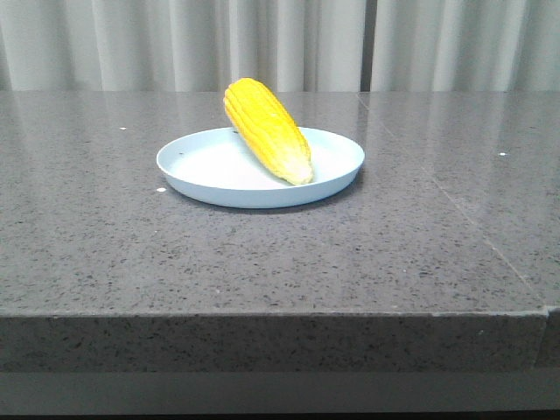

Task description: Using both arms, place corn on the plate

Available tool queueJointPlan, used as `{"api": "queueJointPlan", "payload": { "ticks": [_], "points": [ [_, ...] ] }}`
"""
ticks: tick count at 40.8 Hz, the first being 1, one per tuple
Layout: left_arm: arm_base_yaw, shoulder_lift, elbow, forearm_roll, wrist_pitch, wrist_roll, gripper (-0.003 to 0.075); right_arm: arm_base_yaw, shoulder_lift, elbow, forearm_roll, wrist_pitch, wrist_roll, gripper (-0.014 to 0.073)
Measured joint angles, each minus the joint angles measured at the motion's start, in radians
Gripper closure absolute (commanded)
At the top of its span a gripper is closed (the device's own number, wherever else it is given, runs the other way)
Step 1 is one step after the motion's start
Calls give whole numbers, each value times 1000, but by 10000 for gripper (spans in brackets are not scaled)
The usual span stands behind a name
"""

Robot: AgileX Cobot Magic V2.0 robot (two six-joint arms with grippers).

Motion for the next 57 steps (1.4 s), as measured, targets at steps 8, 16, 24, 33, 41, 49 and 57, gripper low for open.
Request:
{"api": "queueJointPlan", "payload": {
  "ticks": [8,16,24,33,41,49,57],
  "points": [
    [29,-2,2,0,-53,0,741,0,0,0,0,0,0,661],
    [30,-2,2,0,-58,0,741,0,0,0,0,0,0,661],
    [29,-2,2,0,-58,0,741,0,0,0,0,0,0,661],
    [27,-2,2,0,-58,0,741,0,0,0,0,0,0,661],
    [27,-2,2,0,-58,0,741,0,0,0,0,0,0,661],
    [27,-2,2,0,-58,0,741,0,0,0,0,0,0,661],
    [27,-2,2,0,-58,0,741,0,0,0,0,0,0,661]
  ]
}}
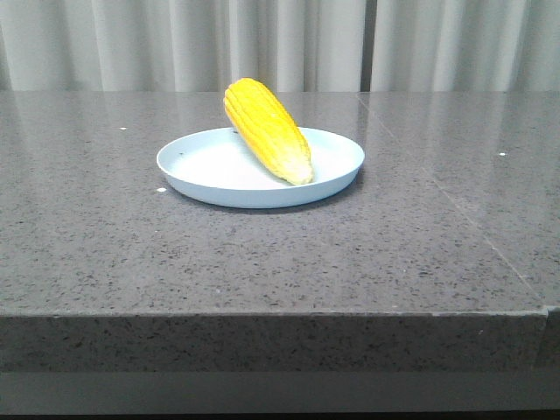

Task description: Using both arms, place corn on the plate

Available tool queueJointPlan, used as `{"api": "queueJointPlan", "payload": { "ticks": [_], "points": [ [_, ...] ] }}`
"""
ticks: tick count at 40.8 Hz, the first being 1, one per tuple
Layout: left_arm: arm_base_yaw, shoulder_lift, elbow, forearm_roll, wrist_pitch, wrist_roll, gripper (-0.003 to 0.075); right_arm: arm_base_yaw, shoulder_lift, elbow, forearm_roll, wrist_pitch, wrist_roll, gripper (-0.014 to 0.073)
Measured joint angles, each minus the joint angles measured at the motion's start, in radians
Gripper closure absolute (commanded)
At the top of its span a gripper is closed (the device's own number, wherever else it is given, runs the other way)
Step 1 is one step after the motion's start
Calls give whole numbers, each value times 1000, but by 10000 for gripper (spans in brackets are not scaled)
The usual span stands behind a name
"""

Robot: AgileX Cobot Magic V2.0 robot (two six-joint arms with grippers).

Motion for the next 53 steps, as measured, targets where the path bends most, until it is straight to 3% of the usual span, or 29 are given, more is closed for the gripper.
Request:
{"api": "queueJointPlan", "payload": {
  "ticks": [10,20,28,43,53],
  "points": [
    [0,0,0,0,0,0,741,-56,-88,84,0,-77,0,661],
    [0,0,0,0,0,0,741,-301,-322,388,0,-392,0,661],
    [0,0,0,0,0,0,741,-428,-475,647,0,-622,0,661],
    [0,0,0,0,0,0,741,-452,-543,951,4,-923,0,661],
    [0,0,0,0,0,0,741,-452,-543,981,5,-1059,0,661]
  ]
}}
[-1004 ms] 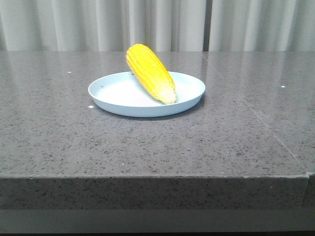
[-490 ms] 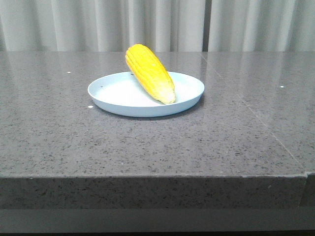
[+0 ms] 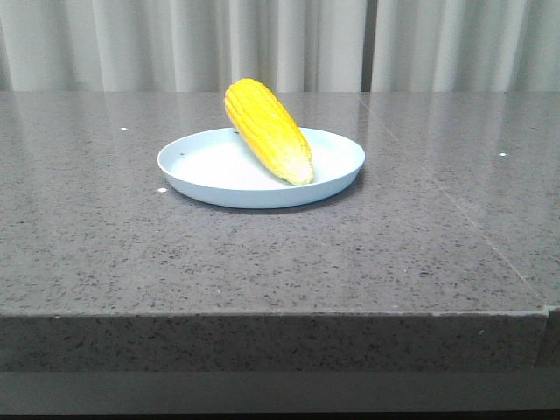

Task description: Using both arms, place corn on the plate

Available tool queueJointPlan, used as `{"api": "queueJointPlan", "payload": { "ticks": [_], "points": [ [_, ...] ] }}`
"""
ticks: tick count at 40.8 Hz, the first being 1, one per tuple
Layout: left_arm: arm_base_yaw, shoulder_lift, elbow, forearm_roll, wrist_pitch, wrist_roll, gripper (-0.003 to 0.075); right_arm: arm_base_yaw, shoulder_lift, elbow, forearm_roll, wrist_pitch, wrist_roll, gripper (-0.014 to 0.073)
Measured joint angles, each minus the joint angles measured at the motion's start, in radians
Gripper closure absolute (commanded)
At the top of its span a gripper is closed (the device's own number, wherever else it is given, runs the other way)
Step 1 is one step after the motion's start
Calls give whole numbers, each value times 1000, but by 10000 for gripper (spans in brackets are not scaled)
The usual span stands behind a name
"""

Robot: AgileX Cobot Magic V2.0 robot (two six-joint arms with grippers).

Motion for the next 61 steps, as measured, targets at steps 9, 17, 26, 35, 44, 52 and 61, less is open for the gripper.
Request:
{"api": "queueJointPlan", "payload": {
  "ticks": [9,17,26,35,44,52,61],
  "points": [
    [0,0,0,0,0,0,741,0,0,0,2,-21,-2,661],
    [0,0,0,0,0,0,741,0,0,0,2,-17,37,661],
    [0,0,0,0,0,0,741,0,0,0,-79,-19,149,661],
    [0,0,0,0,0,0,741,0,0,0,-82,-29,150,661],
    [0,0,0,0,0,0,741,0,0,0,-82,-39,119,661],
    [0,0,0,0,0,0,741,0,0,0,-82,-41,113,661],
    [0,0,0,0,0,0,741,0,0,0,-82,-41,111,661]
  ]
}}
